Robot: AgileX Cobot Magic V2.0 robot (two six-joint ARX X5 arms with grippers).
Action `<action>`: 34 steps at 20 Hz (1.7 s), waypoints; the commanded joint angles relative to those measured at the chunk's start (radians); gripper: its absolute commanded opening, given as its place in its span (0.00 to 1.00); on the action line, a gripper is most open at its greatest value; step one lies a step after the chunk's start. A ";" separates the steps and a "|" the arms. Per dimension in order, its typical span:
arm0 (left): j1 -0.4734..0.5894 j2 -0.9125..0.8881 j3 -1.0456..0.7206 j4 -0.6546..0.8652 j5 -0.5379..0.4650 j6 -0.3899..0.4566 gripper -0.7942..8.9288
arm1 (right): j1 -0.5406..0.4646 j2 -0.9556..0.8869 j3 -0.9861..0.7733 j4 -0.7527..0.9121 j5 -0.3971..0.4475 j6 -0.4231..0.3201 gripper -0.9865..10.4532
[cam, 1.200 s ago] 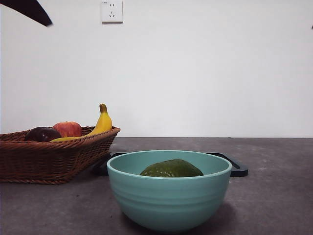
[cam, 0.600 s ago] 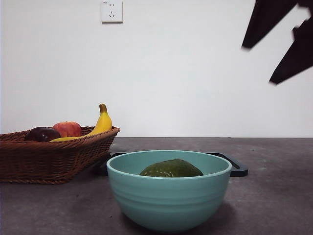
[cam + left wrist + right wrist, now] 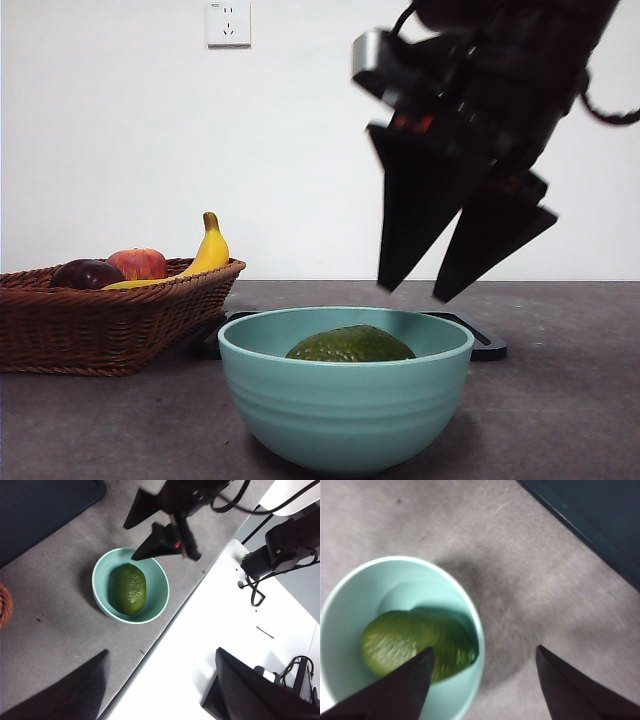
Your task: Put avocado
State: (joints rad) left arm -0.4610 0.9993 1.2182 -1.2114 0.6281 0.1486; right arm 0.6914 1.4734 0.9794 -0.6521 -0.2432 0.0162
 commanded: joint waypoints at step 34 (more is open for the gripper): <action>-0.006 0.005 0.018 0.007 0.005 0.019 0.43 | -0.180 0.311 0.510 -0.127 0.087 0.005 0.10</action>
State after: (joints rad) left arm -0.4614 0.9993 1.2182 -1.2110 0.6281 0.1486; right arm 0.4980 1.7855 1.4815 -0.7933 -0.1535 0.0391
